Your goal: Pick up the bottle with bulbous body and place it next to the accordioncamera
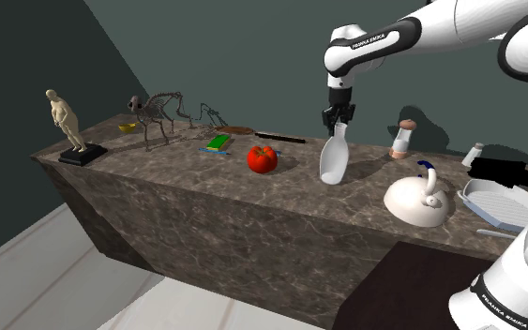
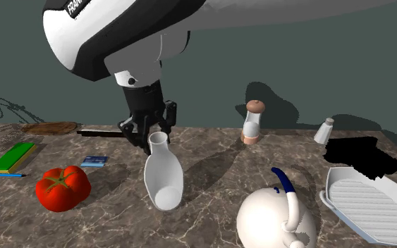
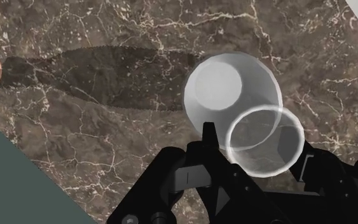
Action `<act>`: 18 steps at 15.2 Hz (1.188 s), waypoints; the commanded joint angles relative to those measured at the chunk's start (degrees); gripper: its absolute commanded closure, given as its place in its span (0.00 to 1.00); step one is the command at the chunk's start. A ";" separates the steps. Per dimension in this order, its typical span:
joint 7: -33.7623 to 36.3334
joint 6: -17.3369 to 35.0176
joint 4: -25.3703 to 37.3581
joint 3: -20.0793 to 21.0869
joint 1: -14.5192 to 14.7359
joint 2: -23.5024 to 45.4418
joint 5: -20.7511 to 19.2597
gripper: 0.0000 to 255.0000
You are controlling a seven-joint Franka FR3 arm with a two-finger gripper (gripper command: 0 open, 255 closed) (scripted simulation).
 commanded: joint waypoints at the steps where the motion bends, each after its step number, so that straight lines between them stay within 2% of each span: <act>1: 0.03 -1.32 1.17 -0.01 0.00 -0.17 -0.04 1.00; 18: 0.00 -14.14 13.18 -0.14 -0.13 -0.98 -0.19 1.00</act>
